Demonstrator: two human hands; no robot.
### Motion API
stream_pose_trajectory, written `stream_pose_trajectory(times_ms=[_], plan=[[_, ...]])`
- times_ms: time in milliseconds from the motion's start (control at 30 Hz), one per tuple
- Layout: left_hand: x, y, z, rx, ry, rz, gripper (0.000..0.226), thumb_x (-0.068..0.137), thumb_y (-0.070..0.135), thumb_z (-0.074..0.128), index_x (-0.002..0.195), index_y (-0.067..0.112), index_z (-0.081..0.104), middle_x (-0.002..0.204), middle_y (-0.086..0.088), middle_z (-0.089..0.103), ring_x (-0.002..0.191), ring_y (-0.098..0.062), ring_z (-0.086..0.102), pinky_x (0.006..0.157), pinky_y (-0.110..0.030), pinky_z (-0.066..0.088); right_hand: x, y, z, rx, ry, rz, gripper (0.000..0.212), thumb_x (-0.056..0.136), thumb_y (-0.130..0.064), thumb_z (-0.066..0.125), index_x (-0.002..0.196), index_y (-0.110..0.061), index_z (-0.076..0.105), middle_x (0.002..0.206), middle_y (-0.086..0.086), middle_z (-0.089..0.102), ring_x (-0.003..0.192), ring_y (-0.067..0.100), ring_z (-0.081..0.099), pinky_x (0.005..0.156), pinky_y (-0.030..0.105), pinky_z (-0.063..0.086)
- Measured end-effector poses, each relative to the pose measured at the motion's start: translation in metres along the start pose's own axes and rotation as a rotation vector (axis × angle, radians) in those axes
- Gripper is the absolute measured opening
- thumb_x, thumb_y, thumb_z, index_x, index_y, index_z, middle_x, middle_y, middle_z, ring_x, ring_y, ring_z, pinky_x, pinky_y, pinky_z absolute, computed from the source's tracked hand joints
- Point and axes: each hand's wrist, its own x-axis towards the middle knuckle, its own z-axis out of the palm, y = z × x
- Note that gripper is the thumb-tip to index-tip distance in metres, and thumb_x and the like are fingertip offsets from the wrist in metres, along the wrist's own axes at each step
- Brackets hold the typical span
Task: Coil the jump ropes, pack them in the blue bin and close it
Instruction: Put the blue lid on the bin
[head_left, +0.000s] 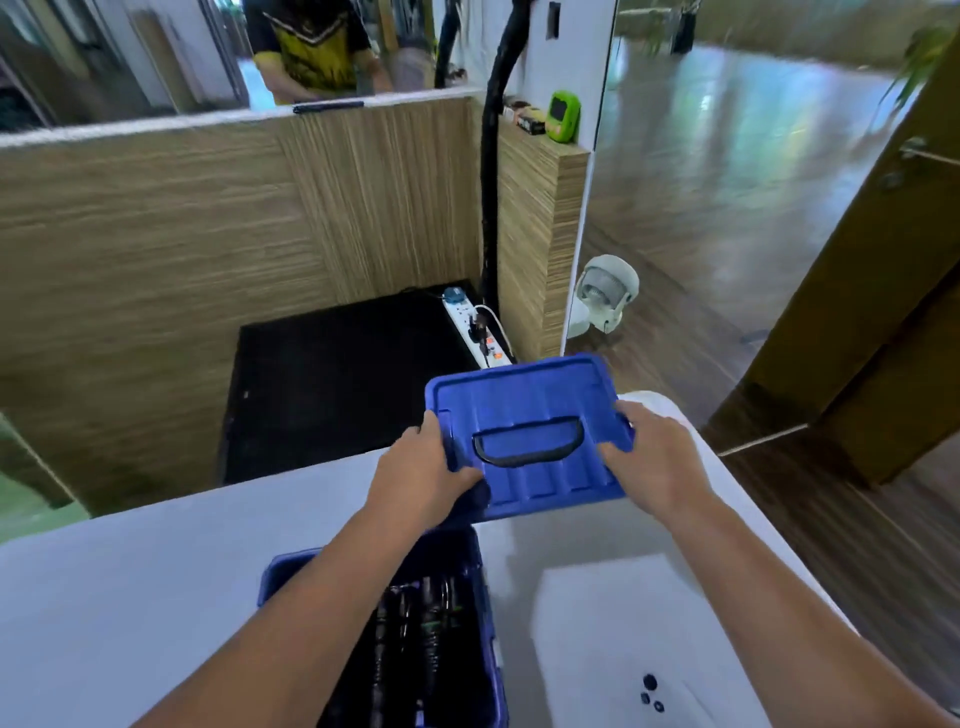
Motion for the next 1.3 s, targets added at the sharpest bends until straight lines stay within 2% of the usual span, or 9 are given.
stream_pose_trajectory(times_ms=[133, 200, 300, 433, 667, 800, 900, 1067, 1300], plan=[[-0.051, -0.043, -0.031, -0.032, 0.091, -0.010, 0.060, 0.087, 0.047, 0.072, 0.133, 0.019, 0.043, 0.107, -0.005, 0.065, 0.098, -0.028, 0.062, 0.078, -0.039, 0.051, -0.043, -0.039, 0.014, 0.014, -0.046, -0.056, 0.054, 0.086, -0.019, 0.067, 0.139, -0.014, 0.059, 0.119, 0.012, 0.071, 0.105, 0.031, 0.065, 0.079, 0.028, 0.045], [-0.074, -0.065, -0.040, -0.039, 0.129, -0.022, 0.061, 0.088, 0.046, 0.071, 0.135, 0.020, 0.041, 0.103, -0.004, 0.065, 0.098, -0.029, 0.061, 0.076, -0.039, 0.051, -0.066, -0.057, 0.022, 0.041, -0.083, -0.075, 0.055, 0.088, -0.016, 0.067, 0.142, -0.013, 0.056, 0.115, 0.015, 0.072, 0.089, 0.027, 0.067, 0.062, 0.013, 0.042], [-0.103, -0.099, -0.043, -0.070, 0.167, -0.039, 0.054, 0.086, 0.046, 0.072, 0.129, 0.027, 0.044, 0.094, 0.001, 0.062, 0.096, -0.028, 0.059, 0.075, -0.041, 0.053, -0.097, -0.074, 0.039, 0.053, -0.122, -0.117, 0.048, 0.088, -0.014, 0.069, 0.134, -0.006, 0.061, 0.114, 0.020, 0.072, 0.093, 0.033, 0.067, 0.067, 0.027, 0.040], [-0.137, -0.137, -0.037, -0.071, 0.182, -0.068, 0.062, 0.087, 0.045, 0.071, 0.139, 0.028, 0.040, 0.096, 0.005, 0.059, 0.096, -0.024, 0.051, 0.071, -0.034, 0.043, -0.132, -0.083, 0.063, 0.023, -0.218, -0.146, 0.057, 0.090, -0.022, 0.072, 0.143, -0.011, 0.055, 0.131, 0.009, 0.067, 0.114, 0.024, 0.063, 0.076, 0.012, 0.031], [-0.180, -0.175, -0.014, -0.124, 0.129, -0.092, 0.055, 0.092, 0.040, 0.064, 0.140, 0.033, 0.039, 0.090, 0.014, 0.049, 0.096, -0.016, 0.042, 0.076, -0.030, 0.045, -0.179, -0.081, 0.090, -0.013, -0.347, -0.124, 0.037, 0.083, -0.015, 0.072, 0.119, -0.009, 0.067, 0.108, 0.012, 0.073, 0.097, 0.031, 0.068, 0.082, 0.036, 0.052], [-0.192, -0.181, -0.002, -0.159, 0.114, -0.111, 0.040, 0.092, 0.038, 0.063, 0.125, 0.033, 0.042, 0.093, 0.017, 0.049, 0.096, -0.014, 0.042, 0.078, -0.031, 0.048, -0.189, -0.068, 0.102, -0.069, -0.407, -0.141, 0.047, 0.086, -0.022, 0.071, 0.132, -0.014, 0.062, 0.112, -0.002, 0.063, 0.100, 0.019, 0.059, 0.080, 0.021, 0.046], [-0.199, -0.183, 0.005, -0.131, 0.116, -0.116, 0.030, 0.093, 0.041, 0.062, 0.108, 0.031, 0.039, 0.092, 0.016, 0.048, 0.093, -0.013, 0.041, 0.077, -0.029, 0.048, -0.194, -0.055, 0.111, -0.100, -0.436, -0.144, 0.059, 0.081, -0.040, 0.064, 0.137, -0.021, 0.060, 0.122, -0.012, 0.058, 0.111, 0.018, 0.057, 0.094, 0.029, 0.053], [-0.206, -0.190, 0.015, -0.020, 0.137, -0.069, 0.047, 0.095, 0.052, 0.056, 0.135, 0.028, 0.047, 0.134, 0.021, 0.050, 0.107, -0.011, 0.036, 0.090, -0.021, 0.043, -0.198, -0.050, 0.112, -0.201, -0.390, -0.221, 0.037, 0.079, -0.047, 0.055, 0.108, -0.027, 0.067, 0.108, -0.020, 0.051, 0.098, 0.013, 0.047, 0.080, 0.023, 0.048], [-0.217, -0.206, 0.032, 0.081, 0.163, -0.076, 0.072, 0.086, 0.063, 0.043, 0.143, 0.022, 0.056, 0.147, 0.014, 0.056, 0.109, -0.017, 0.052, 0.083, -0.032, 0.052, -0.209, -0.055, 0.111, -0.325, -0.448, -0.250, 0.060, 0.091, -0.051, 0.055, 0.144, -0.023, 0.053, 0.168, -0.010, 0.011, 0.141, 0.012, 0.025, 0.109, 0.026, 0.040]])
